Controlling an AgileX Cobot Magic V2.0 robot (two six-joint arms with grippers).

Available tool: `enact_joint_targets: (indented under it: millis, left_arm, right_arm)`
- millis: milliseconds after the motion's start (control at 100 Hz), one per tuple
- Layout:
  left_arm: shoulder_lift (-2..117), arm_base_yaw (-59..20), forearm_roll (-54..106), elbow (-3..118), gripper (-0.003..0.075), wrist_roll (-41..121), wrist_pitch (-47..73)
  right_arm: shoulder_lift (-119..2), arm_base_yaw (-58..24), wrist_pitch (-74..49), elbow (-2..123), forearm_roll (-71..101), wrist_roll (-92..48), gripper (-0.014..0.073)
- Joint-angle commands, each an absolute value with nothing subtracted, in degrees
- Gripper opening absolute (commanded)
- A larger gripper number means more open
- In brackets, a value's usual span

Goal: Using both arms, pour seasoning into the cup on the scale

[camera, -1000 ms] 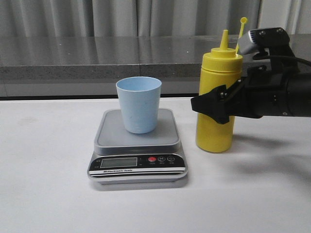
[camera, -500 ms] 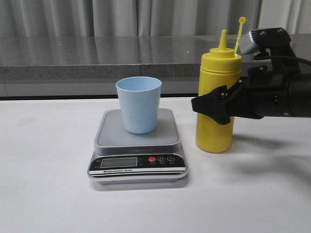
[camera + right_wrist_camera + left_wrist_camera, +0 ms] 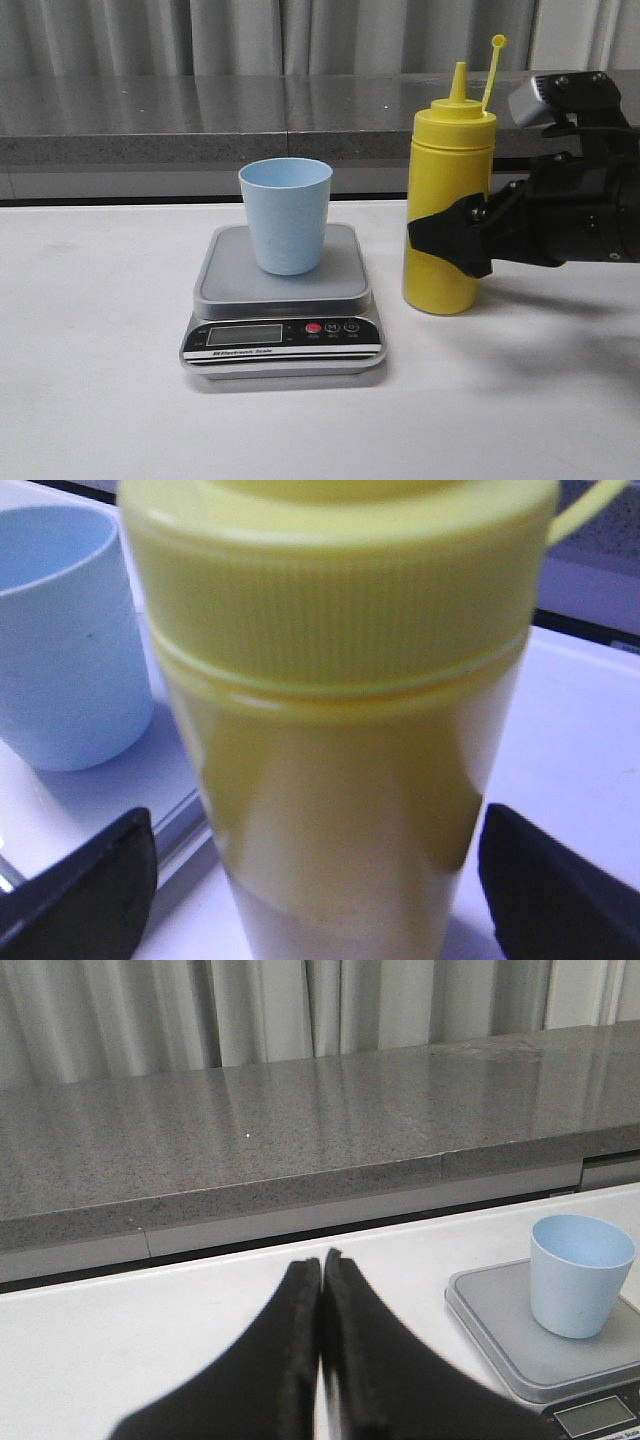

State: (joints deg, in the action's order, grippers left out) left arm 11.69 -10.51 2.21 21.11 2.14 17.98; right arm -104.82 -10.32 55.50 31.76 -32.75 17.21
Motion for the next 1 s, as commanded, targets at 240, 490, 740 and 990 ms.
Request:
enact_joint_targets:
  millis: [240,490,740,990]
  left_arm:
    - [12.3,-10.3,2.4,22.8,-0.0018,1.7,13.4]
    - [12.3,-10.3,2.4,22.8,-0.0018,1.7,13.4]
    - [12.3,-10.3,2.4,22.8,-0.0018,1.7,13.4]
    - [12.3,-10.3,2.4,22.8,-0.0018,1.7,13.4]
  right_arm:
    - [-99.2,-9.2,60.0,29.5,-30.8,16.6,0.0647]
    - [-92.9,-7.0,59.4,25.2,-30.6,16.6,0.0647]
    - [-84.2,-6.8,54.3,19.9,-30.4,16.6,0.0646]
    - [-70.0,-6.8,40.7,18.5,-28.0,18.6,0.0646]
